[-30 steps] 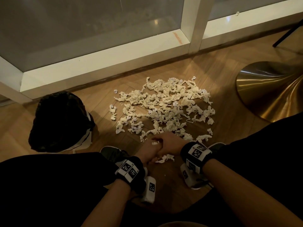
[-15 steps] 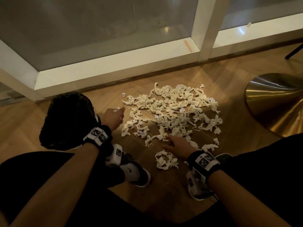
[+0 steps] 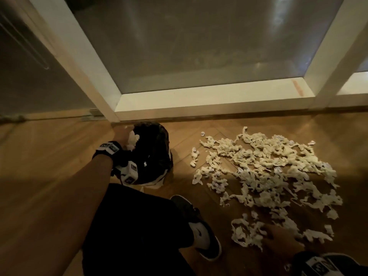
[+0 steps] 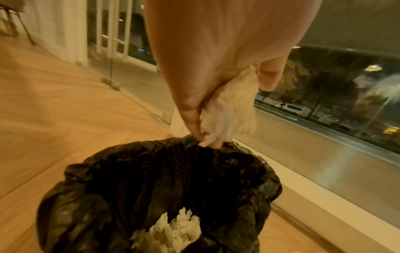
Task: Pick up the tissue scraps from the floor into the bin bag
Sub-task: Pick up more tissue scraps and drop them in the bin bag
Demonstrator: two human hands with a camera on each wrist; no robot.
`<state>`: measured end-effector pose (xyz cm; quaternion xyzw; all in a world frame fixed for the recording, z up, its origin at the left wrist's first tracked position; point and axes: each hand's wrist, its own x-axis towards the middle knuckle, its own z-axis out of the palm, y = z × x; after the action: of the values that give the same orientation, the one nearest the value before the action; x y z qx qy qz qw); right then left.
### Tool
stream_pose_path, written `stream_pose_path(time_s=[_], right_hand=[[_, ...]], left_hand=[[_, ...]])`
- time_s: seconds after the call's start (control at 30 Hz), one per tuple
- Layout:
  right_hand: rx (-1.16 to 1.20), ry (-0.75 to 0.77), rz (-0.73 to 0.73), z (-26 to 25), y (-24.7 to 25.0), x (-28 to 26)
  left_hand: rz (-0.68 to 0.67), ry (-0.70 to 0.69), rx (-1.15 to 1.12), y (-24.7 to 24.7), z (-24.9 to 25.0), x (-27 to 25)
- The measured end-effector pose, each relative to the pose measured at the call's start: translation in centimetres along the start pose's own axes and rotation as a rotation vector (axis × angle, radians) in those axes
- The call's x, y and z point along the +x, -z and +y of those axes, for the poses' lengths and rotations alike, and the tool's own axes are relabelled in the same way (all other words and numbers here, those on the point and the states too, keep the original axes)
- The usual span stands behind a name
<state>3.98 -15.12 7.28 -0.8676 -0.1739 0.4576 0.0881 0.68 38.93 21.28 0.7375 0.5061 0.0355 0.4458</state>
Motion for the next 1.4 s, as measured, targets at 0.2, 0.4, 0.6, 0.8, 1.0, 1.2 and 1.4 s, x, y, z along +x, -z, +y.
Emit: stream_pose_path(time_s=[0.2, 0.4, 0.6, 0.8, 1.0, 1.2, 1.4], right_hand=[[0.001, 0.003, 0.011, -0.3, -0.6, 0.8], [0.025, -0.054, -0.011, -1.2, -0.4, 0.3], [0.160, -0.111, -0.052, -1.3, -0.9, 0.8], [0.186, -0.233, -0.078, 2.0, -3.9, 0.5], [0.204, -0.226, -0.073, 2.7, -4.8, 1.4], [0.260, -0.274, -0.068, 3.9, -6.7, 4.3], [0.372, -0.399, -0.091, 5.0, -6.4, 6.3]], left_hand=[[-0.077, -0.004, 0.058, -0.4, -1.1, 1.1], [-0.153, -0.152, 0.153, -1.8, 1.6, -1.8], [-0.321, -0.341, 0.337, -8.8, 3.6, -7.8], [-0.712, -0.573, 1.084, -22.2, -0.1, -14.5], [-0.852, -0.794, 1.266, -33.3, -5.1, -20.8], [-0.980, -0.898, 1.403, -39.0, -10.8, -22.5], [-1.195, -1.110, 1.351, -42.0, -11.9, -19.6]])
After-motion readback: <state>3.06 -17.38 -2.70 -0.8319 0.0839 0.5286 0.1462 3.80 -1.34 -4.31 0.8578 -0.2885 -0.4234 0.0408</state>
